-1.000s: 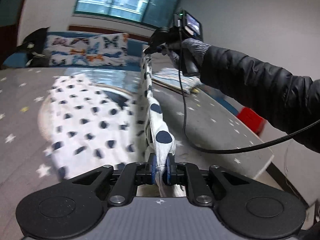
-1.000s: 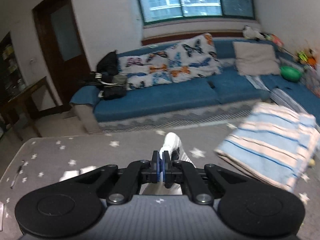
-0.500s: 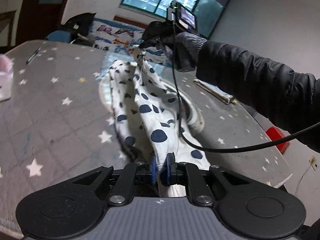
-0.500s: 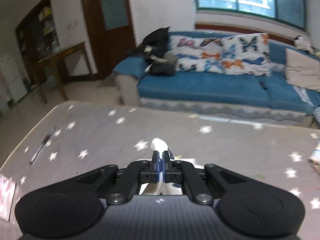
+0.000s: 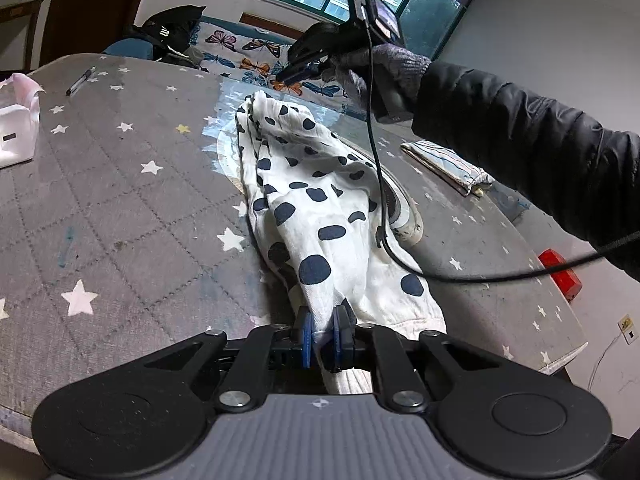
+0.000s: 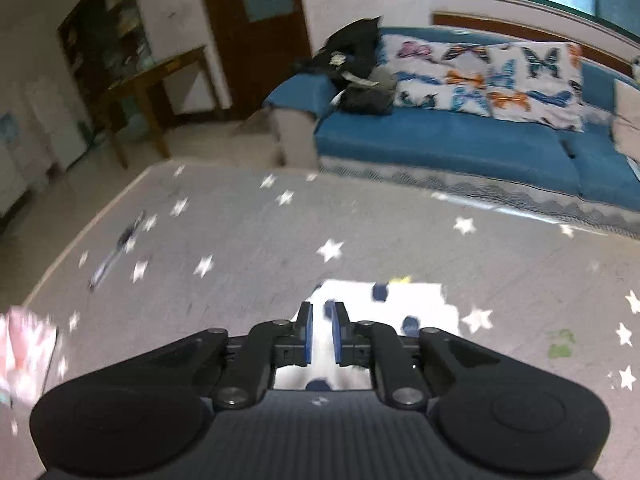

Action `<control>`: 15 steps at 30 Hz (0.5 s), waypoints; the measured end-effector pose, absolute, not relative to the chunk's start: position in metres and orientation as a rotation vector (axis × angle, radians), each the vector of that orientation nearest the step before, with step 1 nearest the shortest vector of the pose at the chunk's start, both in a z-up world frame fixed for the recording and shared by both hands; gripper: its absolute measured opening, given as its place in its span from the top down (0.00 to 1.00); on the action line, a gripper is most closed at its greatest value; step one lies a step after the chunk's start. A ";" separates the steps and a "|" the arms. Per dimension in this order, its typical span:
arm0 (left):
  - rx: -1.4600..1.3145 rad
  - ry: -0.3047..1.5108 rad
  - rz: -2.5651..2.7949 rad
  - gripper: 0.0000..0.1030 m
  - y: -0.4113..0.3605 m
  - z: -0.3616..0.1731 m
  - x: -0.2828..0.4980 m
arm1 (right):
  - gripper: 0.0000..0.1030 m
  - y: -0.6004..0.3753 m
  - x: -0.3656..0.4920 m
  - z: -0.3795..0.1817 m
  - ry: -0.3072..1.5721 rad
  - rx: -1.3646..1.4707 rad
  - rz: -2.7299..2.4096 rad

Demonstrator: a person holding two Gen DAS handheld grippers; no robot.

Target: Fold clothes

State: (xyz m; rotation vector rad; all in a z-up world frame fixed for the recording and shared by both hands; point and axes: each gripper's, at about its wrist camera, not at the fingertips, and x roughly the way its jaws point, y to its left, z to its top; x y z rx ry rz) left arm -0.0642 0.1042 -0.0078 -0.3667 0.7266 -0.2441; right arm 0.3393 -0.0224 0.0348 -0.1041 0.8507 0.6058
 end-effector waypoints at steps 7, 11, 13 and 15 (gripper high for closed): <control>-0.365 0.723 -0.240 0.88 0.105 -0.008 -0.063 | 0.89 0.014 0.324 -0.005 0.880 -0.216 0.602; -0.365 0.721 -0.241 0.88 0.106 -0.007 -0.062 | 0.96 0.020 0.322 -0.012 0.858 -0.208 0.549; -0.363 0.717 -0.244 0.88 0.107 -0.006 -0.062 | 0.98 0.018 0.324 -0.007 0.834 -0.192 0.549; -0.361 0.709 -0.248 0.88 0.107 -0.004 -0.063 | 0.99 0.015 0.323 0.005 0.805 -0.165 0.561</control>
